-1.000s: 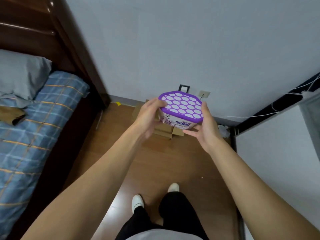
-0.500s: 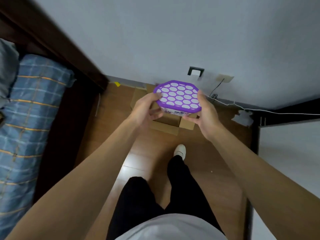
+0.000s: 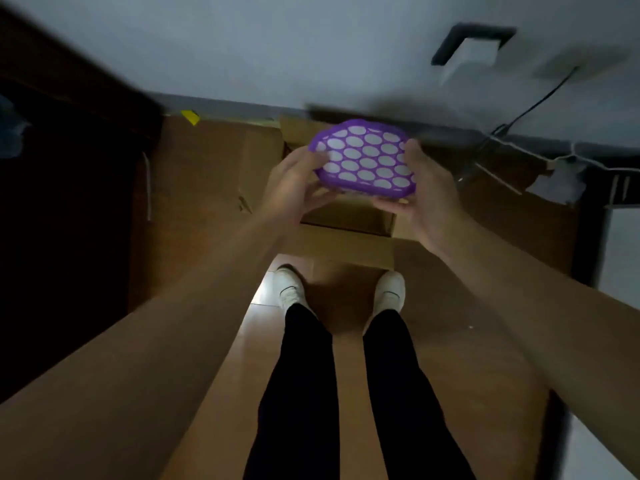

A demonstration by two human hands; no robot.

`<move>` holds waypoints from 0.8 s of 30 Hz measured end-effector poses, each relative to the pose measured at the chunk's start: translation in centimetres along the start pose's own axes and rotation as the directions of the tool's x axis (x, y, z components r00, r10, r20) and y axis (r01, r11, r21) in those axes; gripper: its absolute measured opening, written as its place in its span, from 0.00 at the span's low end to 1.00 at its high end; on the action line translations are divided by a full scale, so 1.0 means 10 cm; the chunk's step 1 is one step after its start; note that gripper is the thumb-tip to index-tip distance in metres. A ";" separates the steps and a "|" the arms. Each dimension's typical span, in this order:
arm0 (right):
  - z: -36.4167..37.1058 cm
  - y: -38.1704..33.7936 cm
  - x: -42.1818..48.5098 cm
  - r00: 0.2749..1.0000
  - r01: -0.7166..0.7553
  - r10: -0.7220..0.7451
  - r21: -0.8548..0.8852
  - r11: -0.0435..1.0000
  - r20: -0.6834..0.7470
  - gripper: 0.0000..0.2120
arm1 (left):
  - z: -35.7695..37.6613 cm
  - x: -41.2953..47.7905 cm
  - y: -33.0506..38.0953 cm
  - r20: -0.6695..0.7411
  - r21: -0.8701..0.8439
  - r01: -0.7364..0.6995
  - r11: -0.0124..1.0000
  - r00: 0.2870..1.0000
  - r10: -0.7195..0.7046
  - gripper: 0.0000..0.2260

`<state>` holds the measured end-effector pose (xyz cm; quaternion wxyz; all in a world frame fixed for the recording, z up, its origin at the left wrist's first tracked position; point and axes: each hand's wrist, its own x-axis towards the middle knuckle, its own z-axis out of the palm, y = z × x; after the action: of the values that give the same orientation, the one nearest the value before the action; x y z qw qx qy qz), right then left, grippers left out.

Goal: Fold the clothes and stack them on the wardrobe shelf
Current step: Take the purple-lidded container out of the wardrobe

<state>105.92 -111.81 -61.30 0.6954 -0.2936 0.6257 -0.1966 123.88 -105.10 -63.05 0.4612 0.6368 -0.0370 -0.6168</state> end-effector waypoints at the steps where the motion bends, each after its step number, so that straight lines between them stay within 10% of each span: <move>1: 0.04 0.15 0.17 1.000 -0.010 0.010 0.003 1.000 -0.005 0.16 | -0.07 0.20 -0.12 -0.013 -0.015 0.017 1.000 1.000 -0.017 0.17; 24: 0.11 2.53 3.28 0.964 -0.263 0.258 -0.096 0.960 -0.057 0.25 | -0.63 3.16 -2.05 -0.182 0.340 0.284 0.896 0.955 -0.234 0.06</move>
<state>109.23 -113.64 -102.56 0.6853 -0.2396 0.6833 -0.0774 125.86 -109.43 -100.94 0.2509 0.7506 -0.0332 -0.6104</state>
